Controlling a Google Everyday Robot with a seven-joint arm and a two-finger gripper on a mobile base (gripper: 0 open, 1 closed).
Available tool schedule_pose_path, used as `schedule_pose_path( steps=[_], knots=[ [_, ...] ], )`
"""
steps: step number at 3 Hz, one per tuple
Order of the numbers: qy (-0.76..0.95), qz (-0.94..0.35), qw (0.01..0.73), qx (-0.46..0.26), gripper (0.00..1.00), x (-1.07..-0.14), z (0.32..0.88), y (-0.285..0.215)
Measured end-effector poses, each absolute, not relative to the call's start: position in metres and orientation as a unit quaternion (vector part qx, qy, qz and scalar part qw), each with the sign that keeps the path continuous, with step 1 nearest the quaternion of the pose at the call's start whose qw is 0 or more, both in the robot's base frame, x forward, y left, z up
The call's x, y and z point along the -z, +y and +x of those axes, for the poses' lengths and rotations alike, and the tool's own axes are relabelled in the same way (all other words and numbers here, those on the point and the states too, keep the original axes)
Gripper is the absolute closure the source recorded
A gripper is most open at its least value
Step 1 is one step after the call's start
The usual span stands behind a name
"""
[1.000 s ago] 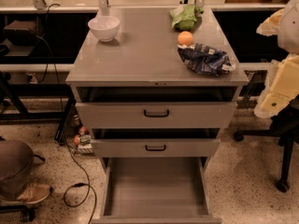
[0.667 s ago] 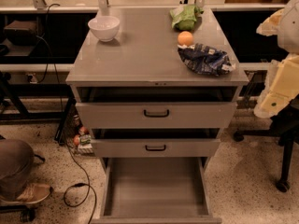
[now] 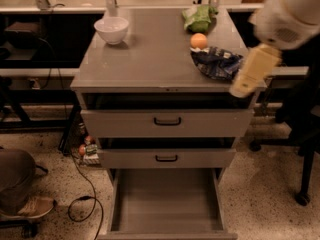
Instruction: Place blue chip bag into bottom drawer
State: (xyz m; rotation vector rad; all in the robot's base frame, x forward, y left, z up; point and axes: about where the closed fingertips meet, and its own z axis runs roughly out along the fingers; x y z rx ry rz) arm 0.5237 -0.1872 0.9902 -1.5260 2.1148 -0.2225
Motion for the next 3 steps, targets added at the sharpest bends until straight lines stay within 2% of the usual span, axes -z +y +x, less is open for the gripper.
schedule_pose_path(
  steps=[1,3],
  knots=[
    [0.799,-0.527,0.271,0.101,0.0,-0.959,0.6,-0.159],
    [0.838,-0.466,0.249,0.139,0.0,-0.908,0.687,-0.143]
  ],
)
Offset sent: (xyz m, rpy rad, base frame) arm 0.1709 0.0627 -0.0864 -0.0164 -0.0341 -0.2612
